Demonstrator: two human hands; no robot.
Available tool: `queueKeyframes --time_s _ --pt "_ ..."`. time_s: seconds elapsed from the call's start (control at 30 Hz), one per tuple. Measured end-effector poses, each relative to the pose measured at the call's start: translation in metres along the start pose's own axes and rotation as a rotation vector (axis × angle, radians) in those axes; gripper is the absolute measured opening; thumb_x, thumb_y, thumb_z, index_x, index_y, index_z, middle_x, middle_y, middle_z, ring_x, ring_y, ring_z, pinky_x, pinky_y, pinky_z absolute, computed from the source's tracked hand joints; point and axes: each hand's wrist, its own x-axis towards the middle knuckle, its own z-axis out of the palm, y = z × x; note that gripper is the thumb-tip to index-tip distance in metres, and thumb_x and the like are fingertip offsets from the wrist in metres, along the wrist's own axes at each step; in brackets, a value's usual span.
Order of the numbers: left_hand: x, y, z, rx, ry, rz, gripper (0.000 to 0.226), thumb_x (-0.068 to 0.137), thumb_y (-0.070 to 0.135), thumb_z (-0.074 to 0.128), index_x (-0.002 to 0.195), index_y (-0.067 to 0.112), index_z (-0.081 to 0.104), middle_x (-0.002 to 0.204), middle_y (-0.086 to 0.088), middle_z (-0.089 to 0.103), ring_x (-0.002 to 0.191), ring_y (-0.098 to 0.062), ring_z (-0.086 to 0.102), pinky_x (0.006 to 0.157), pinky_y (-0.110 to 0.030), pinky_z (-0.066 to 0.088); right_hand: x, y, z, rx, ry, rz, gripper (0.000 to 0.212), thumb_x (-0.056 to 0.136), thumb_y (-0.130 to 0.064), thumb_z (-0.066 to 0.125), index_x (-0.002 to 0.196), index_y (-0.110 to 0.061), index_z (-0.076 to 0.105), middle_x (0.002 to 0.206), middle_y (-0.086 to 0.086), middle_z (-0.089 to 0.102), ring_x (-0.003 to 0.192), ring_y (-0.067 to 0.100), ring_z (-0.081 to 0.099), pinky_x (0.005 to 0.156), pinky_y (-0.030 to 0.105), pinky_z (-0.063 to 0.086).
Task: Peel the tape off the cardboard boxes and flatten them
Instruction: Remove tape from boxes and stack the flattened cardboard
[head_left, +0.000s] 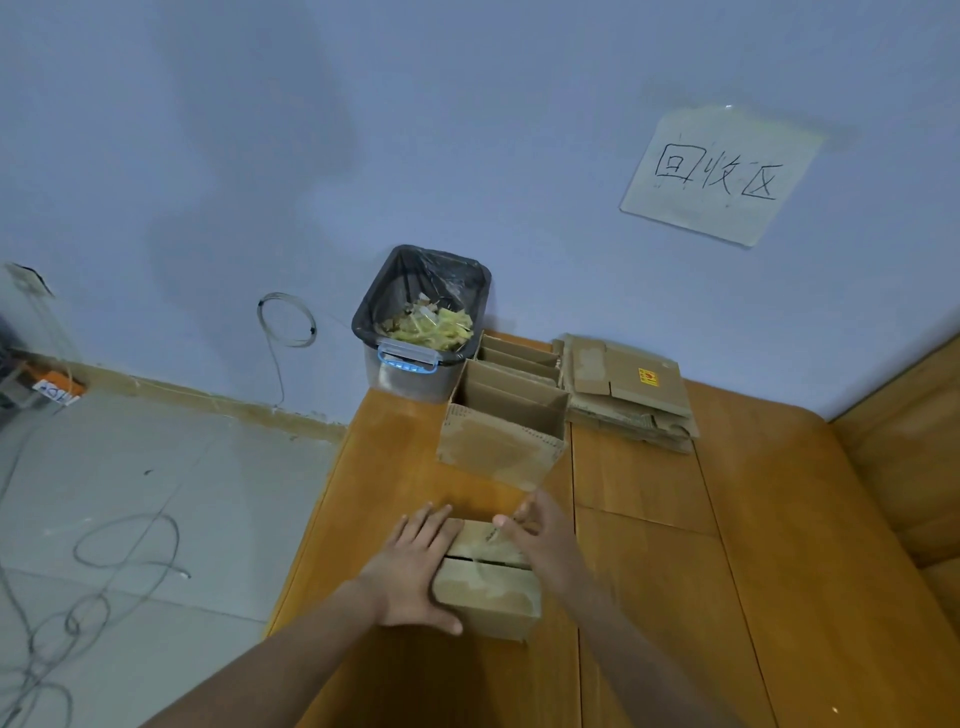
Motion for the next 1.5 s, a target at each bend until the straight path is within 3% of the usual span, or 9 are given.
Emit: queueKeyframes --time_s 0.17,0.3,0.57,0.67,0.8,0.93,1.03,1.17,1.5 --pt "0.0 0.0 0.0 -0.012 0.077 0.008 0.11 0.067 0.071 0.063 0.153 0.027 0.008 0.159 0.002 0.009 0.147 -0.021 0.0 0.118 -0.043 0.017 0.0 0.004 0.011 -0.081 0.034 -0.013 0.024 0.087 -0.006 0.062 0.08 -0.019 0.043 0.089 0.01 0.054 0.086 0.026 0.057 0.081 0.041 0.051" --pt "0.001 -0.004 -0.005 0.026 0.07 0.038 0.109 0.067 0.071 0.063 0.152 0.027 0.011 0.158 0.003 0.012 0.145 -0.02 0.004 0.118 -0.04 0.02 -0.006 0.012 0.016 -0.299 0.0 -0.262 0.019 0.088 0.001 0.055 0.084 -0.017 0.053 0.088 -0.007 0.052 0.08 0.008 0.051 0.069 0.023 0.04" --pt "-0.005 -0.013 -0.004 0.031 0.067 0.021 0.11 0.068 0.071 0.062 0.154 0.023 0.012 0.156 0.005 0.015 0.143 -0.016 0.007 0.118 -0.034 0.021 -0.023 0.036 0.042 -0.615 -0.126 -0.581 0.034 0.091 -0.022 0.049 0.121 -0.018 0.066 0.131 -0.007 0.059 0.13 0.016 0.043 0.114 0.04 0.023" --pt "-0.009 -0.015 0.001 0.047 0.022 0.02 0.109 0.07 0.07 0.062 0.154 0.024 0.01 0.157 0.004 0.013 0.144 -0.018 0.007 0.117 -0.036 0.023 -0.023 0.042 0.051 -0.578 -0.096 -0.469 0.037 0.093 -0.042 0.045 0.11 -0.023 0.072 0.132 -0.012 0.049 0.124 0.014 0.031 0.11 0.035 0.022" --pt "-0.013 -0.013 0.011 0.043 -0.007 0.02 0.109 0.071 0.068 0.062 0.154 0.026 0.007 0.159 0.003 0.009 0.146 -0.018 0.002 0.117 -0.037 0.026 -0.013 0.035 0.059 -0.467 -0.138 -0.27 0.023 0.094 -0.031 0.056 0.092 -0.017 0.074 0.103 -0.016 0.042 0.102 0.006 0.035 0.096 0.029 0.032" --pt "-0.014 -0.017 0.016 0.061 -0.034 0.02 0.11 0.071 0.068 0.062 0.154 0.025 0.005 0.16 0.001 0.007 0.146 -0.02 0.0 0.116 -0.039 0.026 -0.014 0.036 0.065 -0.446 -0.172 -0.199 0.012 0.09 -0.019 0.061 0.096 -0.023 0.071 0.096 -0.016 0.045 0.098 0.007 0.042 0.09 0.026 0.033" --pt "-0.015 -0.018 0.02 0.074 -0.049 0.027 0.11 0.071 0.068 0.062 0.154 0.026 0.005 0.159 0.001 0.007 0.147 -0.02 -0.001 0.115 -0.044 0.029 -0.015 0.035 0.066 -0.388 -0.2 -0.126 0.039 0.085 -0.006 0.063 0.113 -0.033 0.055 0.1 -0.021 0.04 0.096 0.004 0.042 0.084 0.022 0.036" --pt "-0.013 -0.021 0.021 0.06 -0.054 0.04 0.11 0.071 0.067 0.062 0.154 0.027 0.004 0.16 0.002 0.005 0.147 -0.018 -0.002 0.116 -0.045 0.028 -0.013 0.035 0.064 -0.585 -0.225 -0.171 0.033 0.088 -0.017 0.061 0.113 -0.035 0.05 0.103 -0.019 0.032 0.103 0.008 0.035 0.089 0.029 0.034" --pt "-0.006 -0.027 0.013 0.075 -0.08 0.081 0.11 0.071 0.064 0.066 0.154 0.025 0.005 0.159 0.001 0.007 0.146 -0.02 0.0 0.116 -0.038 0.025 -0.02 0.024 0.061 -0.441 -0.202 -0.074 0.026 0.101 -0.024 0.043 0.102 -0.011 0.065 0.093 0.001 0.059 0.083 0.012 0.054 0.075 0.022 0.038"
